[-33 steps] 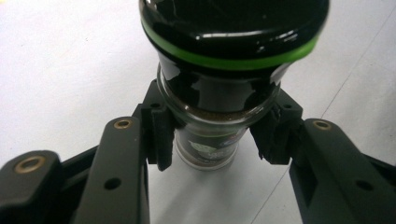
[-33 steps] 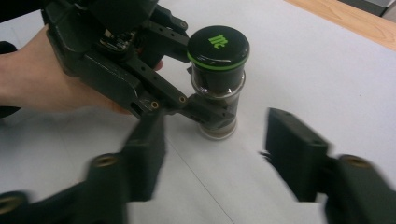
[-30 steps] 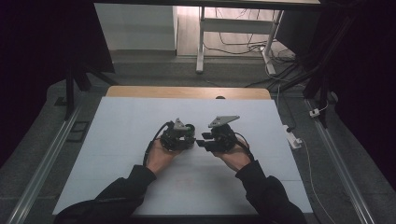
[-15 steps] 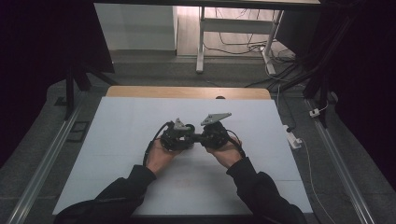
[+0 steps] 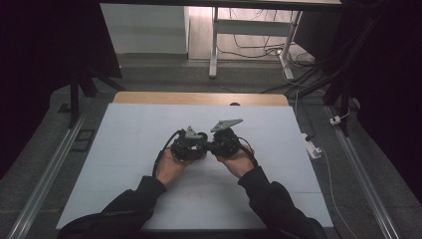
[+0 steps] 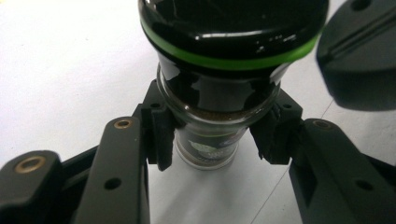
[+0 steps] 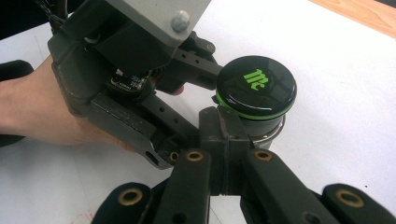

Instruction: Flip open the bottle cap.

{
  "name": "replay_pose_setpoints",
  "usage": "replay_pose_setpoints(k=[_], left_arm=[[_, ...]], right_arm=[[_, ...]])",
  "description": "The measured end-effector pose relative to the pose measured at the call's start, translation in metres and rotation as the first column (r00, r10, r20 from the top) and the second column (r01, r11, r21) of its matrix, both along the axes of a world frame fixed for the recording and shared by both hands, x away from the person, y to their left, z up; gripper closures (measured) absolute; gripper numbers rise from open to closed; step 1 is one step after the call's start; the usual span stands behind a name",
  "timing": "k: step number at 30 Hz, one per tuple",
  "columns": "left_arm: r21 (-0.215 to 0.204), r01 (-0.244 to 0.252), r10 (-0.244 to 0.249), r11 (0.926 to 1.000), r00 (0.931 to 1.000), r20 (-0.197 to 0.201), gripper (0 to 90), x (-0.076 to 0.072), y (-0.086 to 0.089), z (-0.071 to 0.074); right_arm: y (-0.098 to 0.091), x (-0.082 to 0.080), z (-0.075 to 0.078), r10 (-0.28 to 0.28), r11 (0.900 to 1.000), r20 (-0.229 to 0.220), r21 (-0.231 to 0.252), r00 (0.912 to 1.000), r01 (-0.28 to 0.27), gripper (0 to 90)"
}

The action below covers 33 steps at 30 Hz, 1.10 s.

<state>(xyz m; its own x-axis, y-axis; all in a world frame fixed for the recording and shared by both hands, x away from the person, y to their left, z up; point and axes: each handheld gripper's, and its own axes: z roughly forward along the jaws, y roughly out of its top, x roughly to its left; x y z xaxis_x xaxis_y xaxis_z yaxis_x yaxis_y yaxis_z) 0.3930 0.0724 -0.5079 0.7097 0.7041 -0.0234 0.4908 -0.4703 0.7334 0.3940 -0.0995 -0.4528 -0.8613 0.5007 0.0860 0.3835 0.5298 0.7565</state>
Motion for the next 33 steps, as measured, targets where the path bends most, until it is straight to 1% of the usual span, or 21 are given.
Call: replay_pose_setpoints(k=[2, 5, 7, 8, 10, 15, 16, 23, 27, 33], left_arm=[[0.003, 0.000, 0.000, 1.0000, 1.0000, 0.002, 53.5, 0.000, 0.000, 0.000], [-0.004, -0.005, 0.005, 1.0000, 1.0000, -0.001, 53.5, 0.000, 0.000, 0.000], [-0.004, -0.005, 0.005, 1.0000, 1.0000, 0.000, 53.5, 0.000, 0.000, 0.000], [0.008, -0.001, 0.001, 1.0000, 1.0000, 0.005, 53.6, -0.001, -0.001, 0.000], [0.007, -0.002, 0.002, 1.0000, 1.0000, 0.006, 53.6, -0.001, -0.001, 0.000], [-0.003, -0.006, 0.006, 1.0000, 1.0000, 0.000, 53.6, 0.000, -0.001, 0.000], [0.007, 0.002, -0.002, 1.0000, 1.0000, -0.001, 53.5, 0.000, 0.000, 0.000], [-0.009, -0.007, 0.007, 0.9999, 1.0000, 0.000, 53.5, 0.000, 0.000, -0.001], [-0.002, -0.001, 0.001, 1.0000, 1.0000, 0.000, 53.5, 0.000, 0.000, 0.000], [-0.004, -0.001, 0.001, 1.0000, 1.0000, -0.001, 53.5, 0.000, 0.000, 0.000]], right_arm=[[0.001, 0.000, -0.001, 0.000, 1.0000, -0.005, -0.009, 1.0000, 0.000, 89.8], [0.001, 0.000, -0.002, -0.002, 1.0000, -0.009, -0.002, 1.0000, 0.002, 89.9], [0.002, 0.000, -0.001, -0.006, 1.0000, 0.003, -0.007, 1.0000, 0.006, 89.9], [0.001, 0.000, 0.000, -0.014, 0.9999, 0.010, 0.008, 0.9999, 0.013, 89.9], [0.001, 0.001, 0.003, -0.025, 0.9995, 0.017, 0.020, 0.9995, 0.025, 89.9], [0.000, 0.002, 0.004, -0.032, 0.9991, 0.010, 0.029, 0.9994, 0.032, 89.9], [0.000, 0.002, 0.005, -0.033, 0.9990, 0.018, 0.030, 0.9993, 0.033, 89.9], [0.000, 0.004, 0.008, -0.045, 0.9983, 0.026, 0.040, 0.9987, 0.044, 89.9], [-0.001, 0.005, 0.010, -0.048, 0.9979, 0.036, 0.044, 0.9982, 0.047, 89.9], [-0.001, 0.008, 0.013, -0.058, 0.9974, 0.044, 0.046, 0.9974, 0.056, 89.9]])
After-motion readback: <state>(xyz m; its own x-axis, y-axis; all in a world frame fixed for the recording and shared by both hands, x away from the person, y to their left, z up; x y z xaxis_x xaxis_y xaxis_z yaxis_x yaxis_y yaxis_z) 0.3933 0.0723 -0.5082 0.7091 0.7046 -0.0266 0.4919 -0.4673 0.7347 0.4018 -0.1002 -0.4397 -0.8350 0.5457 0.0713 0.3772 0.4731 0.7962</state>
